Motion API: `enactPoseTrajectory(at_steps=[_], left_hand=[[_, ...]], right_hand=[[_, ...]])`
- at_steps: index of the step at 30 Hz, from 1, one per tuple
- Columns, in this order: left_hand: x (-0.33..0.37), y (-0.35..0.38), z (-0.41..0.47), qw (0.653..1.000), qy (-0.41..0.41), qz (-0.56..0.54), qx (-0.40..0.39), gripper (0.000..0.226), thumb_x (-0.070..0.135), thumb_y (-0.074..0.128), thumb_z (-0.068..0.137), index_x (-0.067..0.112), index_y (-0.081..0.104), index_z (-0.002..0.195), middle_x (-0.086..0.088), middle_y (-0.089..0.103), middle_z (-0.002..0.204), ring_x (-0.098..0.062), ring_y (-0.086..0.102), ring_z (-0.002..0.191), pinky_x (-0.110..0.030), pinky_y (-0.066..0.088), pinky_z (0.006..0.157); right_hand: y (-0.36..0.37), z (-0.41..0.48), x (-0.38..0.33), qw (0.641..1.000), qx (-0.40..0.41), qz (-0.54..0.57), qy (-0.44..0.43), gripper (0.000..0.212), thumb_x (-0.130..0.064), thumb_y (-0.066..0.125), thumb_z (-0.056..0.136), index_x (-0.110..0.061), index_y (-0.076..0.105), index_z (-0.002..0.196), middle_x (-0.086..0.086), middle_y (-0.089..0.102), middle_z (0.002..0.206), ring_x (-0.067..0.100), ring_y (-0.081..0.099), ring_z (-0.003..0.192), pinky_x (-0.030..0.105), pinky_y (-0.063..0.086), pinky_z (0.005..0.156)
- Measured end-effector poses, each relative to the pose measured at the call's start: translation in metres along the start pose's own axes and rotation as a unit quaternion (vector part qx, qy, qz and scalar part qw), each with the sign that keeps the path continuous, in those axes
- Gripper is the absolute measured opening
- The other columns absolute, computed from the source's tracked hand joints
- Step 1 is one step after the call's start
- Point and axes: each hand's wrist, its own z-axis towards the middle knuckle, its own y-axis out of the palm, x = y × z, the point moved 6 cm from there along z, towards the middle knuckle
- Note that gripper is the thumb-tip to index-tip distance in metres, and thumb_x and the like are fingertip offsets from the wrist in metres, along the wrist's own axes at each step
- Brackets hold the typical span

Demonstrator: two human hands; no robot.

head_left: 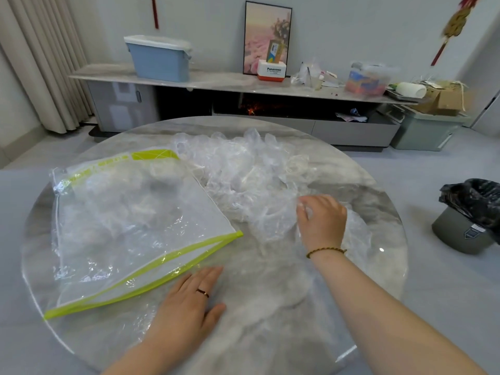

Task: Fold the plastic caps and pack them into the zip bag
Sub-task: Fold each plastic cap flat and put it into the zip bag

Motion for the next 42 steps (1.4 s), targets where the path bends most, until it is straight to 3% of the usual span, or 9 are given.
enactPoseTrajectory(at_steps=[2, 10, 19, 25, 28, 30, 35, 39, 42], left_hand=[[-0.001, -0.003, 0.001, 0.998, -0.028, -0.055, 0.024, 0.06, 0.049, 0.037, 0.08, 0.02, 0.039, 0.133, -0.004, 0.066, 0.112, -0.013, 0.043, 0.104, -0.017, 0.033, 0.089], [0.053, -0.025, -0.01, 0.982, 0.07, -0.138, 0.112, 0.086, 0.052, 0.052, 0.076, 0.027, 0.011, 0.147, -0.003, 0.039, 0.131, -0.012, 0.031, 0.126, -0.02, 0.021, 0.106], [0.03, -0.022, -0.008, 0.985, 0.066, -0.07, 0.144, 0.034, 0.027, 0.042, 0.084, 0.019, 0.071, 0.069, 0.006, 0.068, 0.069, -0.007, 0.049, 0.082, -0.019, 0.031, 0.09], [0.035, -0.037, -0.007, 0.987, 0.083, -0.094, 0.104, 0.034, 0.043, 0.048, 0.07, 0.022, 0.072, 0.082, 0.009, 0.071, 0.082, -0.006, 0.049, 0.088, -0.018, 0.036, 0.079], [0.059, -0.032, -0.012, 0.99, 0.078, -0.058, 0.101, 0.058, 0.06, 0.047, 0.061, 0.025, 0.057, 0.106, 0.007, 0.069, 0.098, -0.004, 0.047, 0.095, -0.024, 0.034, 0.087], [0.072, -0.027, -0.01, 0.991, 0.068, -0.034, 0.114, 0.062, 0.059, 0.046, 0.059, 0.023, 0.05, 0.11, 0.003, 0.068, 0.102, -0.008, 0.047, 0.097, -0.029, 0.033, 0.087], [0.06, -0.037, 0.012, 0.976, 0.108, 0.008, 0.188, 0.026, 0.027, 0.046, 0.07, 0.022, 0.072, 0.066, 0.01, 0.068, 0.069, -0.011, 0.051, 0.074, -0.025, 0.032, 0.069], [0.051, -0.068, 0.019, 0.949, 0.212, -0.037, 0.229, 0.055, 0.03, 0.034, 0.1, 0.02, 0.075, 0.065, 0.003, 0.07, 0.071, -0.013, 0.053, 0.062, -0.022, 0.038, 0.053], [0.049, -0.082, 0.019, 0.946, 0.244, -0.026, 0.213, 0.056, 0.033, 0.028, 0.102, 0.026, 0.074, 0.07, 0.005, 0.071, 0.071, -0.016, 0.059, 0.045, -0.016, 0.041, 0.041]], right_hand=[[-0.02, -0.008, -0.003, 0.994, 0.093, 0.023, -0.048, 0.019, -0.019, 0.052, 0.073, -0.014, 0.067, 0.062, 0.001, 0.065, 0.062, 0.026, 0.063, 0.062, 0.031, 0.038, 0.065], [-0.032, -0.103, -0.033, 0.988, -0.016, 0.069, -0.134, 0.016, -0.029, 0.045, 0.071, -0.023, 0.06, 0.069, -0.011, 0.054, 0.051, 0.01, 0.047, 0.054, 0.018, 0.024, 0.055], [-0.023, -0.157, -0.038, 0.947, -0.186, 0.031, -0.259, 0.029, -0.042, 0.043, 0.063, -0.032, 0.042, 0.09, -0.013, 0.059, 0.079, 0.003, 0.041, 0.083, 0.017, 0.033, 0.078], [-0.003, -0.143, -0.009, 0.911, -0.363, -0.069, -0.184, 0.046, -0.031, 0.056, 0.084, -0.02, 0.048, 0.127, -0.007, 0.042, 0.137, 0.01, 0.033, 0.132, 0.028, 0.004, 0.114], [-0.011, -0.133, -0.016, 0.941, -0.293, -0.032, -0.167, 0.016, -0.021, 0.058, 0.068, -0.024, 0.07, 0.079, -0.012, 0.067, 0.081, 0.005, 0.062, 0.075, 0.026, 0.051, 0.086], [-0.014, -0.132, -0.022, 0.956, -0.233, -0.021, -0.177, 0.018, -0.031, 0.046, 0.061, -0.031, 0.063, 0.057, -0.015, 0.056, 0.051, 0.0, 0.054, 0.049, 0.01, 0.043, 0.063], [-0.021, -0.131, -0.029, 0.963, -0.119, -0.012, -0.241, 0.025, -0.029, 0.056, 0.054, -0.024, 0.058, 0.078, -0.01, 0.059, 0.067, 0.008, 0.047, 0.07, 0.021, 0.031, 0.073], [-0.001, -0.138, -0.019, 0.949, -0.169, -0.079, -0.256, 0.09, -0.051, 0.081, 0.034, -0.021, 0.046, 0.112, -0.001, 0.054, 0.112, 0.016, 0.041, 0.104, 0.035, 0.026, 0.096], [0.007, -0.136, -0.025, 0.943, -0.176, -0.068, -0.275, 0.076, -0.038, 0.087, 0.031, -0.026, 0.058, 0.101, -0.003, 0.065, 0.109, 0.015, 0.042, 0.107, 0.033, 0.033, 0.097]])
